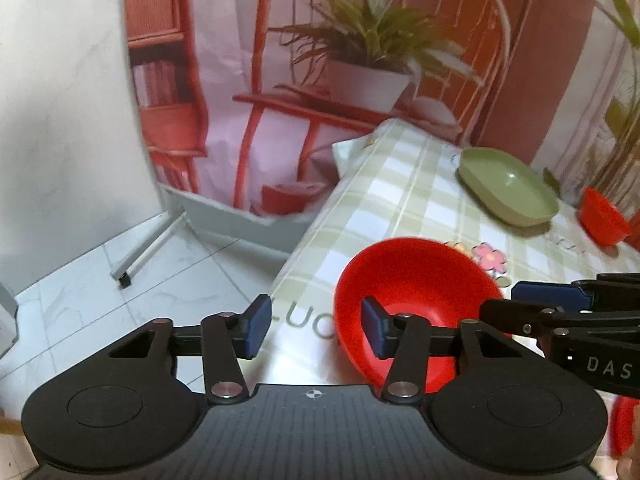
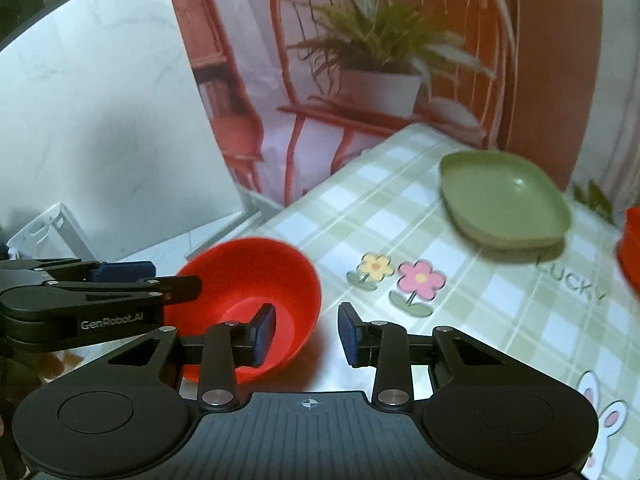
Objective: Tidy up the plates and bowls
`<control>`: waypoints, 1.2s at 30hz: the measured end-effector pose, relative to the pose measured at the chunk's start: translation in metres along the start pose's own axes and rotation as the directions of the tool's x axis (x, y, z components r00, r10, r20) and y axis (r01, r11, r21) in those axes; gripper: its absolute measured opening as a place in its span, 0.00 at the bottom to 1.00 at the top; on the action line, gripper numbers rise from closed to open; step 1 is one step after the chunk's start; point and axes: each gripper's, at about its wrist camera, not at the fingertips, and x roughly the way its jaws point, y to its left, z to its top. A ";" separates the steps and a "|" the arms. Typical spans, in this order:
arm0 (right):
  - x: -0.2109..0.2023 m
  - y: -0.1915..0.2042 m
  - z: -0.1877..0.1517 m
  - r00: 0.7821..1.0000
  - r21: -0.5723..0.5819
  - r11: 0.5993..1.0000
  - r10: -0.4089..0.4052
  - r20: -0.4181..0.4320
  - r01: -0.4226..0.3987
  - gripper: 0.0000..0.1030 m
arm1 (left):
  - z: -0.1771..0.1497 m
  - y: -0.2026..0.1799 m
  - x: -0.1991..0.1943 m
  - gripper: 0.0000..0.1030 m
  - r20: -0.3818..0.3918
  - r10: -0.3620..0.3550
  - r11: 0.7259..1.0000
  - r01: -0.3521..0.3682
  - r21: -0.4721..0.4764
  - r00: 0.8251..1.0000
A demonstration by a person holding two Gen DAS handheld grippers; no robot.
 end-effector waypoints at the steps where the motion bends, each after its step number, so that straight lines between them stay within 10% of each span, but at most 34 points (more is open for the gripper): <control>1: 0.002 -0.001 -0.001 1.000 0.010 1.000 0.008 -0.005 -0.008 0.27 | -0.001 -0.001 0.002 0.45 -0.008 0.000 1.000 0.000 0.002 1.000; 8: 0.001 -0.004 -0.007 0.998 0.040 0.998 0.054 -0.006 -0.054 0.11 | -0.008 -0.008 0.003 0.11 -0.025 -0.038 0.999 0.038 0.014 0.999; 36: -0.135 -0.101 -0.053 0.983 0.231 0.973 -0.066 0.171 0.025 0.10 | -0.017 -0.134 -0.078 0.14 0.008 -0.177 0.967 0.172 0.187 0.984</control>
